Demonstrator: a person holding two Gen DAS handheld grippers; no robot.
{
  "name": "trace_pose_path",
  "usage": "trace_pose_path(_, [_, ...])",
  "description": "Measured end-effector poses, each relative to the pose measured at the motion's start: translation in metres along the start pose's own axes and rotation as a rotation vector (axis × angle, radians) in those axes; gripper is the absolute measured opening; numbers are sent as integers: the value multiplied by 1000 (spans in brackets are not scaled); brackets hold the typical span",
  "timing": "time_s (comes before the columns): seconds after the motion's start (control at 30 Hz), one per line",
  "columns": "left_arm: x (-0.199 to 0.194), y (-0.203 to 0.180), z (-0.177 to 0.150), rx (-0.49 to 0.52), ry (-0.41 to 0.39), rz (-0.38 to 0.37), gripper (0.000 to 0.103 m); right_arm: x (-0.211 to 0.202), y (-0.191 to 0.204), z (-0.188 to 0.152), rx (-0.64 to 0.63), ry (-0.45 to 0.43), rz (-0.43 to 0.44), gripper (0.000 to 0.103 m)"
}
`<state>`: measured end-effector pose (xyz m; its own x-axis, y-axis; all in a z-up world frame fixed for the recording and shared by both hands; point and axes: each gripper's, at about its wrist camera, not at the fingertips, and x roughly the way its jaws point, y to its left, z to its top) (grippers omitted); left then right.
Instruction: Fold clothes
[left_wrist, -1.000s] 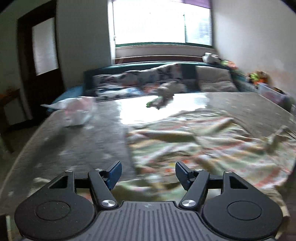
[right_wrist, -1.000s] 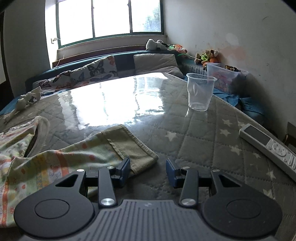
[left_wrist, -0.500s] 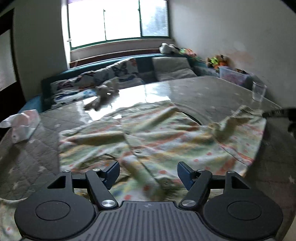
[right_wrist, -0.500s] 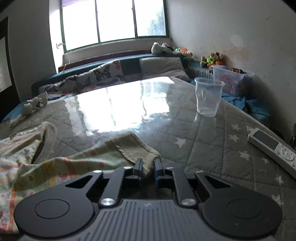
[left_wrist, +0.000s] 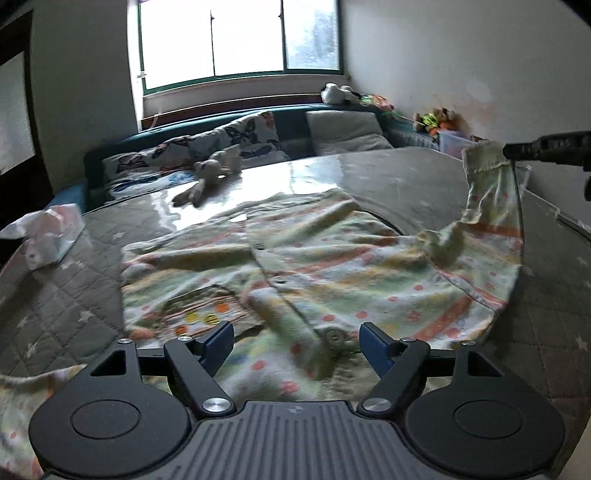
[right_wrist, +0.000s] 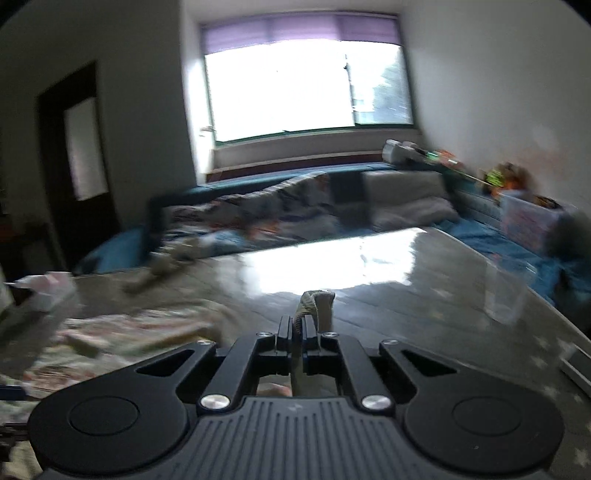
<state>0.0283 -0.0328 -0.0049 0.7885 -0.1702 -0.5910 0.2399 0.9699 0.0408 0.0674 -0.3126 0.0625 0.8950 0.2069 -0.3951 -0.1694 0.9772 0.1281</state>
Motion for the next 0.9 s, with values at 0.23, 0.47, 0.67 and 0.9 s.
trace_pose_path(0.23, [-12,27,-12,-76,-1,46,78,8,79,18,-108,-2,215,4])
trace_pose_path(0.47, [-21,45,-21,-134,-8,84,80,24,157,12,-209,49,417,4])
trace_pose_path(0.67, [-20,55,-23,-159,-3,110,80,35,195,-6,-245,123,530,4])
trace_pose_path(0.9, [-22,66,-19,-186,-15,145,81,26,200,-23,-266,201,631,11])
